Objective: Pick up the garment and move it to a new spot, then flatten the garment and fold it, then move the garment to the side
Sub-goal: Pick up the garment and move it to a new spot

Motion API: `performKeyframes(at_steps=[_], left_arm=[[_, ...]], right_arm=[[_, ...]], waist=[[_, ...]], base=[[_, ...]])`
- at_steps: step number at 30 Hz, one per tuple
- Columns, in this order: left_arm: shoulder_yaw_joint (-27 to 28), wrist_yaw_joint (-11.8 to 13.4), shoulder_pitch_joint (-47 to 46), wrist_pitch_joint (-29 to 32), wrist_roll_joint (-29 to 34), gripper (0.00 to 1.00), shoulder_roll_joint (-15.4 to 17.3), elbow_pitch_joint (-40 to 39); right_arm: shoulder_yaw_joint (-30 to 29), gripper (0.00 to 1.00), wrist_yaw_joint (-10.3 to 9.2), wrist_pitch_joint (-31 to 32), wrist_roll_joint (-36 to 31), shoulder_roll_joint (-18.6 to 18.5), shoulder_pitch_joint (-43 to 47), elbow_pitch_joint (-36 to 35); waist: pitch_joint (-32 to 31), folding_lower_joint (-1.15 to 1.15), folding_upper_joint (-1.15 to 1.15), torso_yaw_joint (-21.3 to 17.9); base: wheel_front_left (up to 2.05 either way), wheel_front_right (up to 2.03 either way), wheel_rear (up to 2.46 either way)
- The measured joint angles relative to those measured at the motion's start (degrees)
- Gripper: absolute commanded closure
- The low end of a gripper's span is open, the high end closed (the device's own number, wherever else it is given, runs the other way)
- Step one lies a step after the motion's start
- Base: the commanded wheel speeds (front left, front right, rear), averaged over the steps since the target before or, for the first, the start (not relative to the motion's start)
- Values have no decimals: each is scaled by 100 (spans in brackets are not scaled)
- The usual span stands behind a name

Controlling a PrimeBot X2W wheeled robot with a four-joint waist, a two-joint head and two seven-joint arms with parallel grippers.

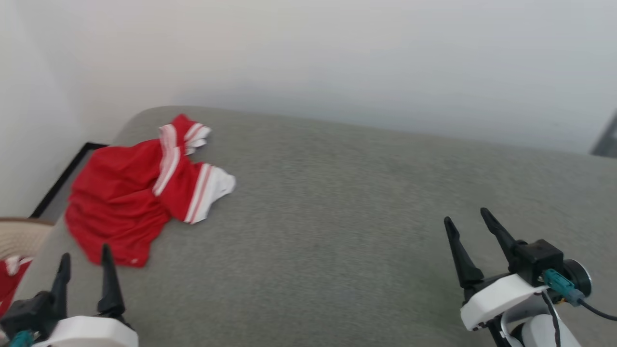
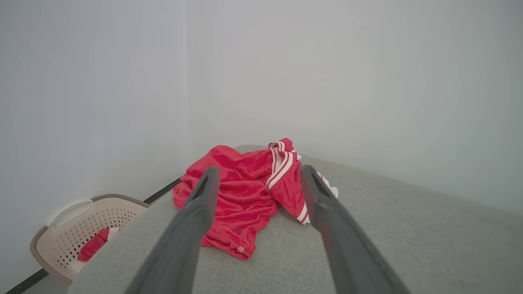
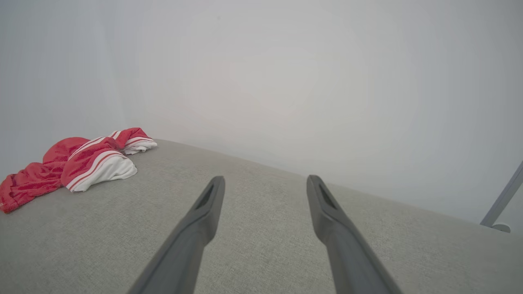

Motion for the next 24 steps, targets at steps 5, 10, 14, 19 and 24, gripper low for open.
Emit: performKeyframes(at_steps=[5, 10, 14, 19, 24], left_arm=[[125, 91, 131, 32, -68, 0, 51, -105], [153, 140, 214, 75, -125, 0, 51, -203], [135, 141, 196, 162, -221, 0, -5, -207], [42, 36, -205, 325, -315, 0, 38, -81], [1, -181, -933, 564, -557, 0, 172, 335]], right_arm=[[203, 0, 0, -19, 87, 15, -75, 64], [393, 0, 0, -43, 127, 25, -156, 107], [379, 0, 0, -44, 145, -4, -172, 110], [338, 0, 0, -42, 166, -92, -177, 76], [232, 0, 0, 25, 109, -186, -316, -87]], waist=[[-41, 0, 0, 411], [-48, 0, 0, 762], [11, 0, 0, 866], [132, 0, 0, 884], [387, 0, 0, 783]], base=[[0, 0, 0], [0, 0, 0], [0, 0, 0], [0, 0, 0], [0, 0, 0]])
